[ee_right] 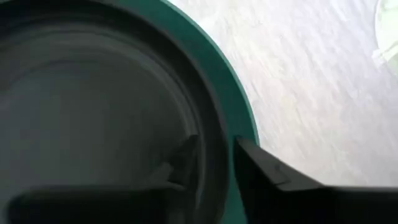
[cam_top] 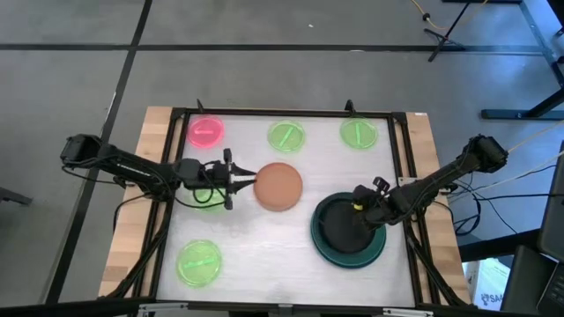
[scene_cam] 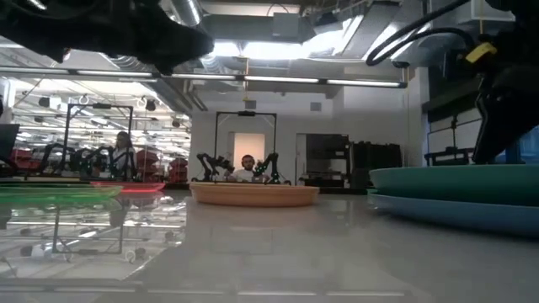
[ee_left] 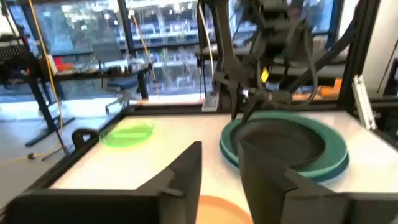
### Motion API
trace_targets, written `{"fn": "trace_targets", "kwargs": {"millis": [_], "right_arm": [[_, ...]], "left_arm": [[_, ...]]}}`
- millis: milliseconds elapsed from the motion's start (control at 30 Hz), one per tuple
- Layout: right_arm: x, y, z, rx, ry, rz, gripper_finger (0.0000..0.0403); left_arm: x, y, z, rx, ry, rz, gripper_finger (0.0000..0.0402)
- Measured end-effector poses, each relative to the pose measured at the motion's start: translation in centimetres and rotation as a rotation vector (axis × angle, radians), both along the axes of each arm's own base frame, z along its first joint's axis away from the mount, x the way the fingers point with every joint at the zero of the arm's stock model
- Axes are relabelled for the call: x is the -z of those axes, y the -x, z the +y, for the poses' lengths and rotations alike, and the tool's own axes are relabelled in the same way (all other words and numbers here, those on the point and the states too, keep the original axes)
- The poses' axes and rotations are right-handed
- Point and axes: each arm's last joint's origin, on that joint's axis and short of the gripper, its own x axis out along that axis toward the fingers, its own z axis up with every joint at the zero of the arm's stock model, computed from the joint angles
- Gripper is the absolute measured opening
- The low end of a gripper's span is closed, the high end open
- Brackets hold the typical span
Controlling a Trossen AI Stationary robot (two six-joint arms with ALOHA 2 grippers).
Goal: Stack plastic plates
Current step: Stack the black plate on top of the green plate, then stack the orange plate on top of the black plate
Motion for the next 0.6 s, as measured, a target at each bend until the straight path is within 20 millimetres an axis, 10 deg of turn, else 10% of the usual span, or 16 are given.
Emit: {"fn": "trace_targets", "kwargs": {"millis": [267,600], "right_arm": [[-2.5,-0.9,0.6,-0.047,-0.017,-0.033,0.0204],[-3.8,-4.5,2.2,-0.313,0.082,-0.320,0.0218]], "left_arm": [[-0.1,-4.8,-0.5,0.012,0.005,0.287,0.0149],[3.7,-8.5,-3.3,0.052,-0.034,0.548,0.0136]]}}
